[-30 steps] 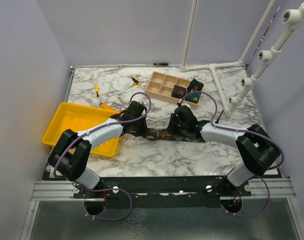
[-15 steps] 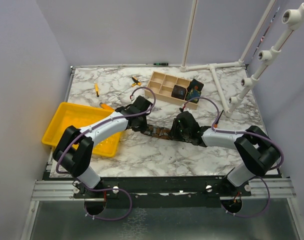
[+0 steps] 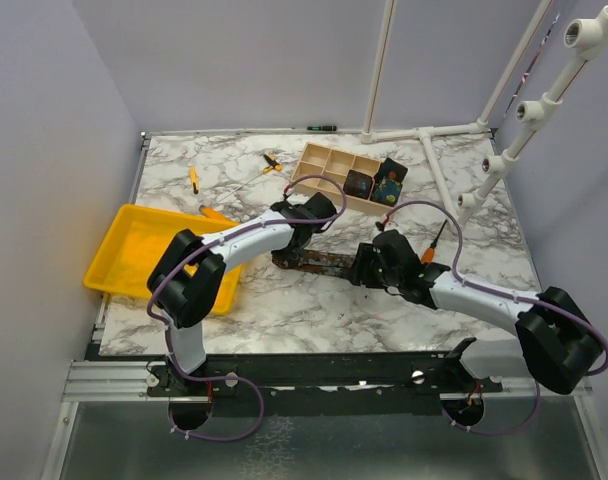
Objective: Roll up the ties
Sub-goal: Roll the tie at the center of the board.
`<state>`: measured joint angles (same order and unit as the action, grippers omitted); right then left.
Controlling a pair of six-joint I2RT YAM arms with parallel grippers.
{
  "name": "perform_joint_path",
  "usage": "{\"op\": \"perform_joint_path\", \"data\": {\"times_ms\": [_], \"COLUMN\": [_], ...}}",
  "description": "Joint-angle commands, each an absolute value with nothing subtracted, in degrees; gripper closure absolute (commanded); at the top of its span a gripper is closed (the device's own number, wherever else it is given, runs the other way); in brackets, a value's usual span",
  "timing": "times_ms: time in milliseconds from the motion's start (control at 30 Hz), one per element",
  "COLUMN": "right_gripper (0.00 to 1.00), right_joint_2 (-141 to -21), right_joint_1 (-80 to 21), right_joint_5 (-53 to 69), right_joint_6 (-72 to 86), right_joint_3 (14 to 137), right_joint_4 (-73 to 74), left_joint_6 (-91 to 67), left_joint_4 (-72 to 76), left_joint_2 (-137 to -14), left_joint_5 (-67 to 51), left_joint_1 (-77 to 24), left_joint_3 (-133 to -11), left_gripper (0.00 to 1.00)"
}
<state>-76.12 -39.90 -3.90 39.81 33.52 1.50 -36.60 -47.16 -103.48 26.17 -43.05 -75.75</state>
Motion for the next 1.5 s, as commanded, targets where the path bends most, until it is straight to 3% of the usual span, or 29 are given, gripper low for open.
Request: {"op": "perform_joint_path", "data": {"times_ms": [0,533,667,1067,1467], "right_gripper": [0.48,0.48,0.48,0.46,0.29], "right_joint_2": [-70.27,-58.31,-56.69,-53.55,-52.32], "right_joint_1": [-39.75,-39.75,-39.74,-39.73,-39.78], "right_joint_5": [-1.24,-0.26,-0.77,-1.95,2.51], "right_joint_6": [40.65,41.73,41.84,43.01,39.86], "right_joint_3": [30.50,19.78,19.23,19.89,25.39], "right_joint_4": [5.14,8.81,9.94,12.73,12.18], "left_joint_6": [-38.23,-50.56,-48.60,-43.96,-37.35], "left_joint_4": [-56.18,-76.55,-73.76,-64.00,-54.78], "left_joint_2": [-107.52,-130.91,-133.33,-127.10,-105.19], "left_joint_5": [37.41,51.68,48.69,40.01,30.29], "left_joint_1": [-46.56,-56.86,-57.59,-58.10,-54.04], "left_joint_3": [-80.62,-104.24,-106.37,-102.87,-91.19], "left_gripper": [1.00,1.00,0.64,0.04,0.01]}}
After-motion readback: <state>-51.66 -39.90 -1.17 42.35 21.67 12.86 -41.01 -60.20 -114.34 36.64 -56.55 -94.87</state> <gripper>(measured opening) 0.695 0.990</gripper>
